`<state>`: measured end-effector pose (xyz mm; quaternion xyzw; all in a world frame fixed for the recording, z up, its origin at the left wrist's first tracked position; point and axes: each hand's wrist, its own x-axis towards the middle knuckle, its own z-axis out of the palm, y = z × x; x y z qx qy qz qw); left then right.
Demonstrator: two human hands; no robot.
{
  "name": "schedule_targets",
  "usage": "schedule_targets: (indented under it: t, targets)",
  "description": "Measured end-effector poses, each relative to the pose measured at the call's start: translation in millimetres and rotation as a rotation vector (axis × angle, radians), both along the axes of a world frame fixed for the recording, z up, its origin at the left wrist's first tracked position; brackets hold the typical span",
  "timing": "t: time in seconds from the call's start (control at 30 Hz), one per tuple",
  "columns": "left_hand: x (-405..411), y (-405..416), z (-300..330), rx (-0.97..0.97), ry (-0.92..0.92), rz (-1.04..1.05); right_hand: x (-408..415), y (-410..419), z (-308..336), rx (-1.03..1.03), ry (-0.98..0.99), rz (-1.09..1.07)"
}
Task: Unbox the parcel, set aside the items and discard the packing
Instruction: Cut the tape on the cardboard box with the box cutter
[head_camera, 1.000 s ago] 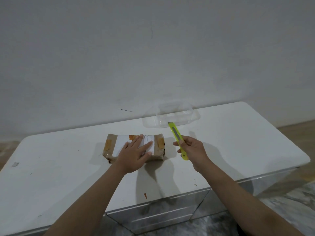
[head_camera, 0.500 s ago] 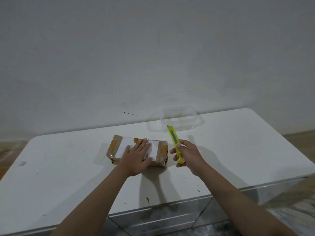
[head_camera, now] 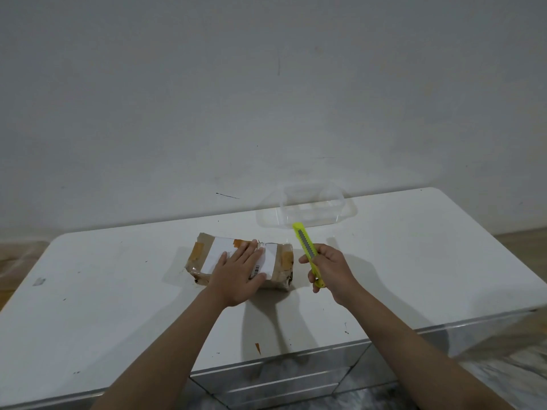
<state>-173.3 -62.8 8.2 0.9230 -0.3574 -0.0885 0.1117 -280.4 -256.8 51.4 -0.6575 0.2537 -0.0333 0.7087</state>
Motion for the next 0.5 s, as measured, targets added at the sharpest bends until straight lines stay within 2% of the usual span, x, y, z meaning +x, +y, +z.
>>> schedule_targets:
  t: [0.5]
  targets:
    - [-0.6,1.3,8.4,0.009,0.058,-0.006,6.4,-2.0,-2.5,-0.012,-0.005,0.045]
